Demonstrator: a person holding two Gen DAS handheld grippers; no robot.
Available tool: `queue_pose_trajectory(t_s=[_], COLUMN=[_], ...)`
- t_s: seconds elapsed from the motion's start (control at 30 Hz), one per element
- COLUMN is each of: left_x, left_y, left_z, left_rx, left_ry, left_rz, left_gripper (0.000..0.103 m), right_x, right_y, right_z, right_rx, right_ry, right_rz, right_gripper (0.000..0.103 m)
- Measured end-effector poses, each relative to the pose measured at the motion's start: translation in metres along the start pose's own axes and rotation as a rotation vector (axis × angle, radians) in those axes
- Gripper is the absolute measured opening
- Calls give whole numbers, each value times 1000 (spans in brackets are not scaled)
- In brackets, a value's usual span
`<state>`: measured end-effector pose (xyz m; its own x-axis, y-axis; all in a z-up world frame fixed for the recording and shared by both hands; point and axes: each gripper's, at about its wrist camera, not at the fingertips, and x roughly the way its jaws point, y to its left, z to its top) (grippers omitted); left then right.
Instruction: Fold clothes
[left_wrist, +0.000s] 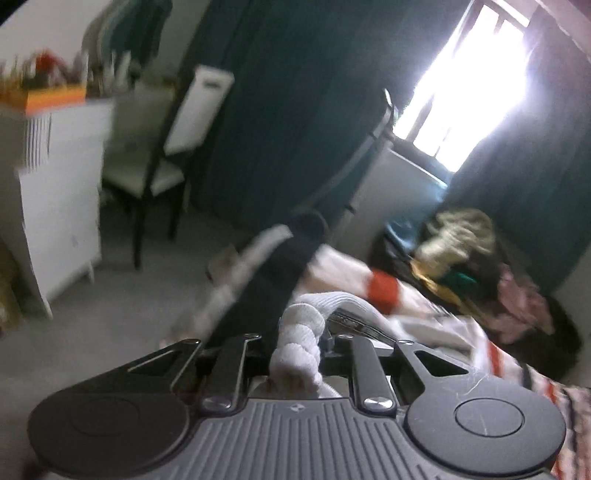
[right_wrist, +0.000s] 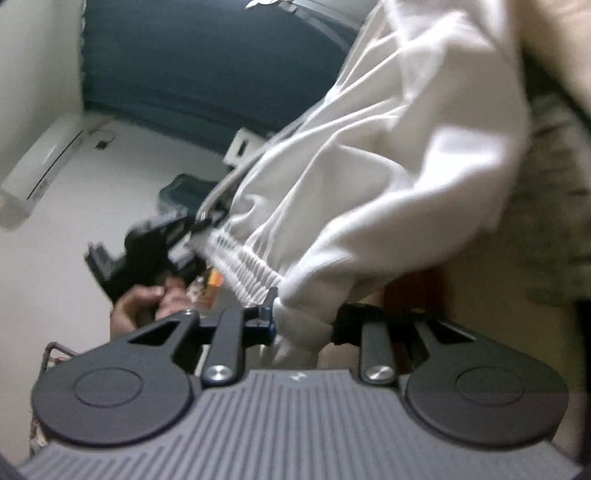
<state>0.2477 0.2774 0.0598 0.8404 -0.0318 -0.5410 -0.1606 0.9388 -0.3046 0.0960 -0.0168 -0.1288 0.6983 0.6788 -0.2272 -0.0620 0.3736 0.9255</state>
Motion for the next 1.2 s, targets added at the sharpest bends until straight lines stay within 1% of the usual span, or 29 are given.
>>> queue_pose_trajectory(t_s=[0.03, 0.13, 0.2, 0.23, 0.3, 0.33, 0.4, 0.43, 0.5, 0.57, 0.63, 0.67, 0.7, 0.73, 0.77, 0.8, 0.83, 0.87, 0.9, 0.93, 1.0, 1.07, 1.13, 1.2], left_x=[12, 65, 112, 135, 181, 204, 240, 254, 273, 281, 277, 272, 267, 259, 251, 242, 234, 223, 209, 193, 155, 118, 81, 41], left_y=[4, 18, 28, 32, 40, 43, 51, 56, 63, 66, 61, 57, 54, 50, 46, 44, 43, 42, 36, 30, 14, -7, -29, -52], left_z=[18, 61, 81, 89, 87, 82, 72, 68, 60, 53, 48, 46, 45, 46, 47, 47, 49, 50, 49, 48, 41, 27, 9, -14], left_rx=[19, 61, 86, 101, 172, 213, 251, 251, 248, 253, 275, 280, 282, 280, 277, 276, 274, 271, 270, 269, 277, 304, 330, 343], left_ry=[-12, -15, 18, 33, 60, 82, 127, 146, 178, 197, 194, 186, 178, 170, 163, 156, 145, 119, 85, 49, -25, -55, -77, -90], left_rz=[26, 99, 143, 163, 195, 208, 217, 219, 211, 206, 216, 228, 238, 244, 249, 250, 252, 260, 275, 286, 270, 254, 232, 197], left_gripper=[18, 18, 18, 18, 19, 19, 19, 19, 20, 21, 23, 27, 29, 29, 33, 37, 50, 66, 73, 81, 84, 89, 90, 91], right_x=[24, 106, 162, 183, 231, 245, 271, 284, 293, 293, 288, 285, 282, 278, 274, 270, 262, 254, 247, 239, 214, 182, 146, 100], right_y=[9, 25, 28, 28, 22, 19, 13, 10, 13, 18, 17, 19, 21, 24, 28, 33, 37, 40, 43, 47, 58, 67, 78, 84], right_z=[0, 6, 10, 10, 13, 15, 19, 20, 24, 26, 27, 27, 28, 28, 27, 26, 23, 20, 17, 14, 8, 2, -3, -3], right_rx=[-4, -26, -48, -58, -59, -63, -72, -77, -111, -136, -157, -160, -155, -151, -160, -171, -187, -205, -222, -239, -298, -364, -438, -506], right_ry=[11, 59, 96, 114, 166, 178, 199, 209, 216, 239, 265, 280, 298, 316, 340, 364, 373, 380, 388, 395, 388, 358, 312, 253], right_rz=[13, 36, 34, 28, 16, 14, 11, 9, -3, -15, -25, -24, -19, -14, -10, -5, 0, 5, 10, 14, 10, -12, -42, -85], right_gripper=[28, 28, 28, 28, 28, 28, 28, 28, 29, 31, 35, 37, 41, 46, 51, 62, 73, 77, 85, 84, 84, 84, 84, 84])
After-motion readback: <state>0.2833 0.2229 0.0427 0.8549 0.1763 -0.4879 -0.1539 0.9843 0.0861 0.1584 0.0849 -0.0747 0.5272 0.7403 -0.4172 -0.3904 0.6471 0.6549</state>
